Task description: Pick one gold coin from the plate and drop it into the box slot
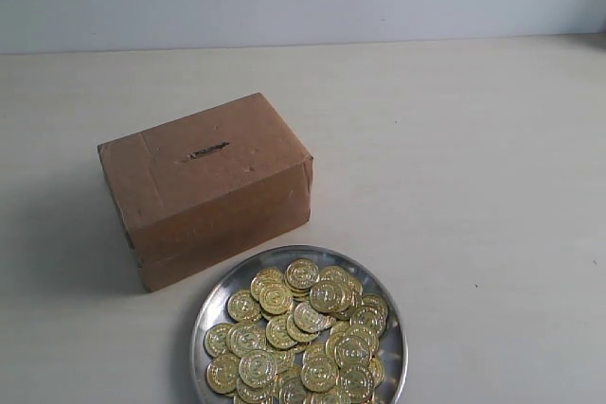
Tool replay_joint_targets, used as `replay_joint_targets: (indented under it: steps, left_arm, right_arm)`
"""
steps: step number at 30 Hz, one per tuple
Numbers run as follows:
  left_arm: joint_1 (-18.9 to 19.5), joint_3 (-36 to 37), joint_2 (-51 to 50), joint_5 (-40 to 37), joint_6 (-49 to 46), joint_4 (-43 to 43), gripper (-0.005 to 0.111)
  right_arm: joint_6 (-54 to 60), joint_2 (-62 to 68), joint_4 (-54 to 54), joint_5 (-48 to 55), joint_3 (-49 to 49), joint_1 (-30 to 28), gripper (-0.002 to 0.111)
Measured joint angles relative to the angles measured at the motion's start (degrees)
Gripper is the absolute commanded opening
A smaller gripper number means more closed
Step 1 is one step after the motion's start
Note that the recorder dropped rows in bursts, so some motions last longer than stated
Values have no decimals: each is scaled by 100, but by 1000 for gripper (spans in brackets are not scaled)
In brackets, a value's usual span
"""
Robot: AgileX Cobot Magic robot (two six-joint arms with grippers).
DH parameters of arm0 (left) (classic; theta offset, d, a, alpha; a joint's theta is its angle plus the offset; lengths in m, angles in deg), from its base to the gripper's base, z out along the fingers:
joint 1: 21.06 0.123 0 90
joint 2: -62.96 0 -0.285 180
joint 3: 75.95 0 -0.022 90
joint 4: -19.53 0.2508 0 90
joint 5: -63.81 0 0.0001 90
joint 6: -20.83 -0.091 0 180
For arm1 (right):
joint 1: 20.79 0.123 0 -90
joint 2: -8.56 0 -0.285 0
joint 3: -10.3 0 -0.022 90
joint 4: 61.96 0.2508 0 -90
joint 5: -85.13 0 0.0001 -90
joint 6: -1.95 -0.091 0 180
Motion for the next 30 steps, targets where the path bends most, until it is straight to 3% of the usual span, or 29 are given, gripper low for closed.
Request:
replay_joint_targets:
  steps: [6, 10, 13, 19, 23, 30]
  left_arm:
    - [0, 227, 0, 11, 0, 0, 0]
    - [0, 574, 0, 418, 0, 136, 0]
    - [0, 902, 0, 1406, 0, 85, 0]
    - [0, 1939, 0, 4583, 0, 156, 0]
    - [0, 2510, -10, 5562, 13, 1058, 0]
    - [-128, 3130, -10, 5788, 13, 1626, 0]
  right_arm:
    - [-9, 53, 984, -1060, 313, 0, 0]
    - [-9, 78, 847, -3099, 927, 0, 0]
    - [-9, 55, 576, -4785, 1485, 0, 0]
    - [-9, 10, 500, -7845, 2972, 0, 0]
    - [-9, 7, 722, -8395, 3998, 0, 0]
    - [-13, 7, 2710, -7865, 4869, 0, 0]
